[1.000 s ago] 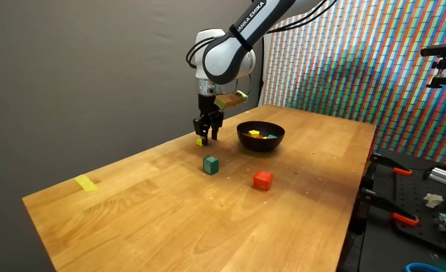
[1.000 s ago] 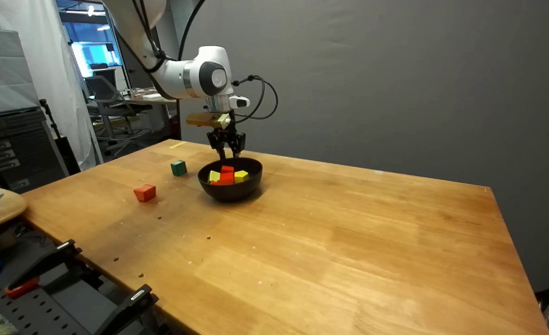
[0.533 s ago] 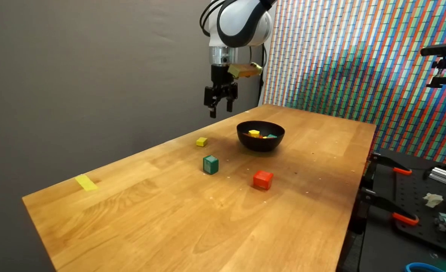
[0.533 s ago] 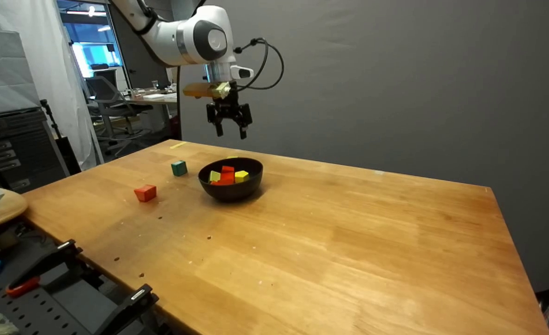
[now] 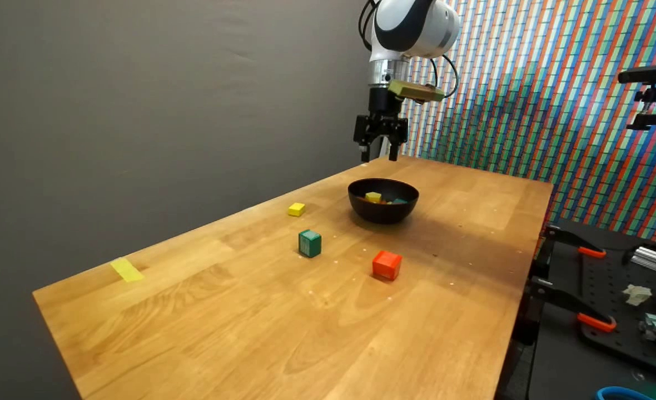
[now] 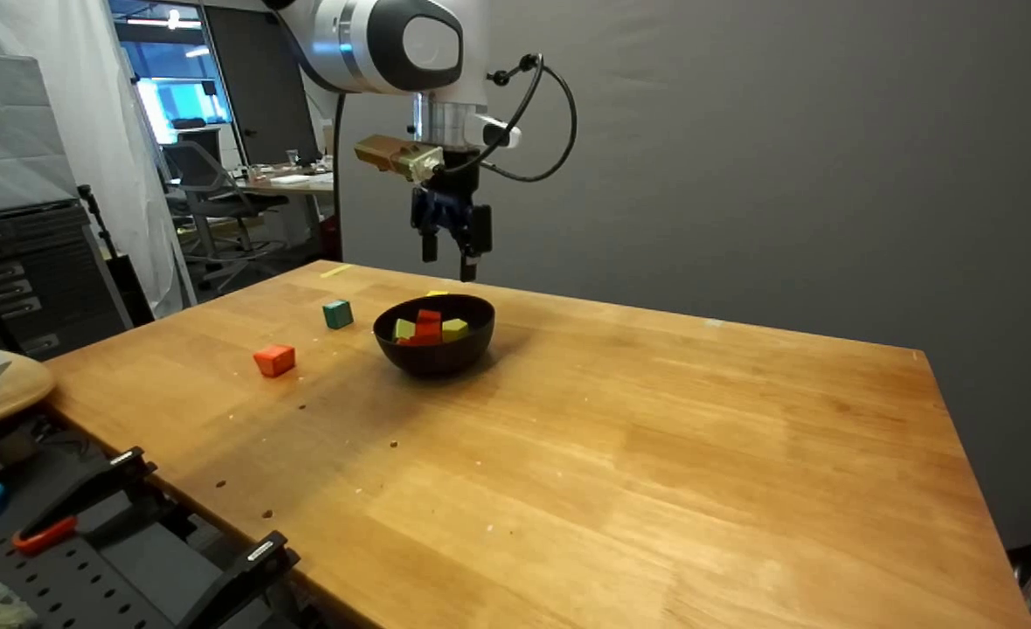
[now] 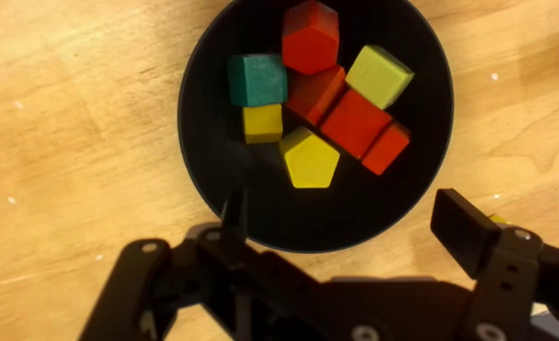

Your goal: Take the blocks out of the bowl and put them on the table

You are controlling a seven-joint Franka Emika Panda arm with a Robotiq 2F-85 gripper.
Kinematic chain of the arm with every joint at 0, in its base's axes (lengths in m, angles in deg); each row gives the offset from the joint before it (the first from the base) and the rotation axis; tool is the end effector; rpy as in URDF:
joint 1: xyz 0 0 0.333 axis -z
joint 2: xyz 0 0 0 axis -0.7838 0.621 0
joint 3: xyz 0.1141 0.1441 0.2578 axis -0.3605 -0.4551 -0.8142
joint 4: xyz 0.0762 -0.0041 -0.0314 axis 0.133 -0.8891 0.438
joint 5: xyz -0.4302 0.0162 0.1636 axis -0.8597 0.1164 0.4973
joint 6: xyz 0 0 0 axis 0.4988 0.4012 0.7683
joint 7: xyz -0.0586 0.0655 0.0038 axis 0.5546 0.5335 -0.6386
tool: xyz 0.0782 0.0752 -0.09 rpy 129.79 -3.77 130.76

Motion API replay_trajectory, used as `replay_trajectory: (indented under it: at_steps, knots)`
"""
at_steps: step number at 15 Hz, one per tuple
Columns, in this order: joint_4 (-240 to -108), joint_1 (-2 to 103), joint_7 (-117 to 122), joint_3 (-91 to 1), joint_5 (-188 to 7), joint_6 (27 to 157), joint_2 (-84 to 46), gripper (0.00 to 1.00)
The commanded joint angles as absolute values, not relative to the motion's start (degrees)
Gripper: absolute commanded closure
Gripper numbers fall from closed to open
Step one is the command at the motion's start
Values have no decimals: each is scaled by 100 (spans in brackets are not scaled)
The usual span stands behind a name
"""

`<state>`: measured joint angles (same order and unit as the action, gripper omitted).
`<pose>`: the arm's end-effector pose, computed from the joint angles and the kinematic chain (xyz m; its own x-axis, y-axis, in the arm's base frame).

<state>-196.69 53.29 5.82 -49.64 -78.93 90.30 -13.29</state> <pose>0.6412 -0.0050 0.1706 0.9651 -0.2457 -0.0910 -0.2538 -0.9628 -0.0924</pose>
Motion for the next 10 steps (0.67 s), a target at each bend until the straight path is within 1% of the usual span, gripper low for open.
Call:
replay_trajectory:
  at_steps: [1, 8, 10]
  knots:
    - [-19567, 5267, 534, -4947, -7873, 9227, -1124, 0]
    - [-19319, 5106, 612, -4920, -8032, 9724, -319, 0]
    - [-19344, 5094, 661, -4898, -8019, 9732, -230, 4]
